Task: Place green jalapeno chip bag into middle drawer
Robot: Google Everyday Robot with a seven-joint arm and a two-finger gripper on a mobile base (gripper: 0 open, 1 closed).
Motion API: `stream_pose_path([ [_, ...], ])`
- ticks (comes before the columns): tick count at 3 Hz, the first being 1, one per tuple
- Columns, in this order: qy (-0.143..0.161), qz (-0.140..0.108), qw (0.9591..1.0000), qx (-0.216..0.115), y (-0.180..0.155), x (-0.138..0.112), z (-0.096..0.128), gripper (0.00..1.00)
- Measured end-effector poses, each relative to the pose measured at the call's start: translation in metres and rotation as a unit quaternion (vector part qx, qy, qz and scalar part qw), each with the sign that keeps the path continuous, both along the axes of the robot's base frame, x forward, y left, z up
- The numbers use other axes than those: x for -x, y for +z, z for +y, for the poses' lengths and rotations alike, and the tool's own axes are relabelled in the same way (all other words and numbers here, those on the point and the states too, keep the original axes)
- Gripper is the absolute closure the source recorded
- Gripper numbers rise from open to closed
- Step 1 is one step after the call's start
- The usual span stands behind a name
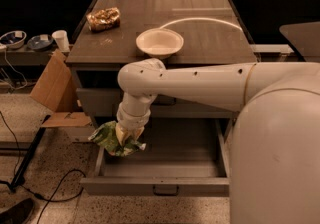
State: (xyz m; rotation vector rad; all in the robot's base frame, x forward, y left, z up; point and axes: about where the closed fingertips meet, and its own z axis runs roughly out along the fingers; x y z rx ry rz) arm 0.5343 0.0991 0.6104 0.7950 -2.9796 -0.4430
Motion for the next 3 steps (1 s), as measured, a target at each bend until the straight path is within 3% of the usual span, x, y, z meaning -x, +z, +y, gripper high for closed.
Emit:
stream_pose_path([
  [1,-0.037,0.035,0.9985,-0.019,-0.041,-0.003,0.018,1.00],
  [2,-0.071,0.070,0.9944,-0.035,-0.079,-0.004,0.026,1.00],
  [3,-0.122,0.093,0.9866,-0.054,-0.107,-0.003,0.014,1.00],
])
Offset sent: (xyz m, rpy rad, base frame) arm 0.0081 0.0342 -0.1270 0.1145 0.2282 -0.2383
